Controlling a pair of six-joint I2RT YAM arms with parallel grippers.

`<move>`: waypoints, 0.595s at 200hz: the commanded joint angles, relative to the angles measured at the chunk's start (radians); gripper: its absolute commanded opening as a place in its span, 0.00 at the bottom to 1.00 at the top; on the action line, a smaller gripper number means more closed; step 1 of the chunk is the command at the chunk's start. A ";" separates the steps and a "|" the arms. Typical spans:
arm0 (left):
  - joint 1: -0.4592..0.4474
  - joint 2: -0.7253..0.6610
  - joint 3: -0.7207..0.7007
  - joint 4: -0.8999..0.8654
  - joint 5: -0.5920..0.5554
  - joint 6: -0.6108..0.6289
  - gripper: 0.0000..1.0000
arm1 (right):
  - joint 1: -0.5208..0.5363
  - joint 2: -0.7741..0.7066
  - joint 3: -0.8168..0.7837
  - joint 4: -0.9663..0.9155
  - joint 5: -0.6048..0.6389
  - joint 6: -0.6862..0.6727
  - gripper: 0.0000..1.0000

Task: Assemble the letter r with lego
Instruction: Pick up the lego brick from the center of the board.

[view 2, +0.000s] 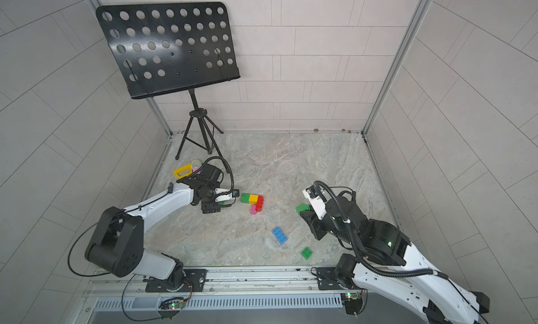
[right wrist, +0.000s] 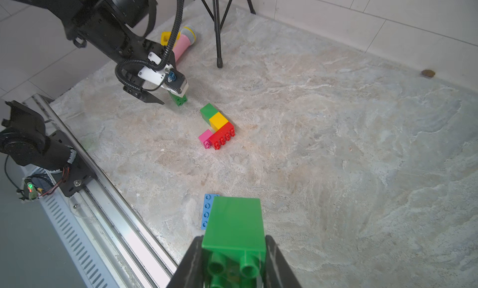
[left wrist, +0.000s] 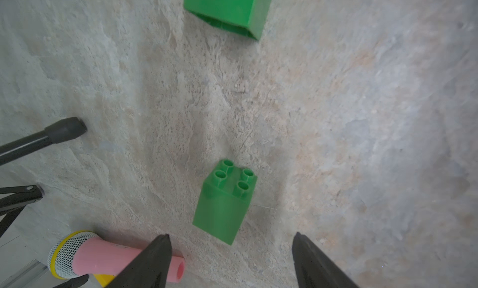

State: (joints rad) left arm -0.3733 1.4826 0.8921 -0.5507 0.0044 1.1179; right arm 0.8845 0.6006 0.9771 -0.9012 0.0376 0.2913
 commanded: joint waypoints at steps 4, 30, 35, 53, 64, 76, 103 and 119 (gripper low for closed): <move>0.002 0.002 -0.004 0.044 -0.016 0.096 0.84 | -0.002 -0.012 0.002 0.001 -0.008 -0.009 0.00; 0.008 0.010 -0.011 0.066 -0.026 0.109 0.85 | -0.002 0.001 -0.003 0.005 -0.024 -0.011 0.00; 0.007 0.014 -0.008 0.067 -0.024 0.111 0.85 | -0.002 0.004 -0.003 0.005 -0.026 -0.011 0.00; 0.005 0.032 0.011 0.060 -0.005 0.106 0.85 | -0.002 0.007 -0.010 0.013 -0.031 -0.008 0.00; 0.002 0.040 0.022 0.052 0.002 0.105 0.85 | -0.002 0.007 -0.016 0.015 -0.032 -0.004 0.00; -0.003 0.048 0.028 0.040 0.002 0.113 0.85 | -0.002 0.007 -0.022 0.019 -0.033 0.002 0.00; -0.028 0.057 0.015 0.037 0.001 0.142 0.83 | -0.002 0.005 -0.029 0.023 -0.035 0.009 0.00; -0.043 0.069 0.007 0.048 -0.027 0.154 0.82 | -0.002 0.004 -0.030 0.024 -0.035 0.010 0.00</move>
State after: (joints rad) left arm -0.3931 1.5352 0.8936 -0.4969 -0.0090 1.2251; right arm 0.8845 0.6094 0.9493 -0.8883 0.0044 0.2920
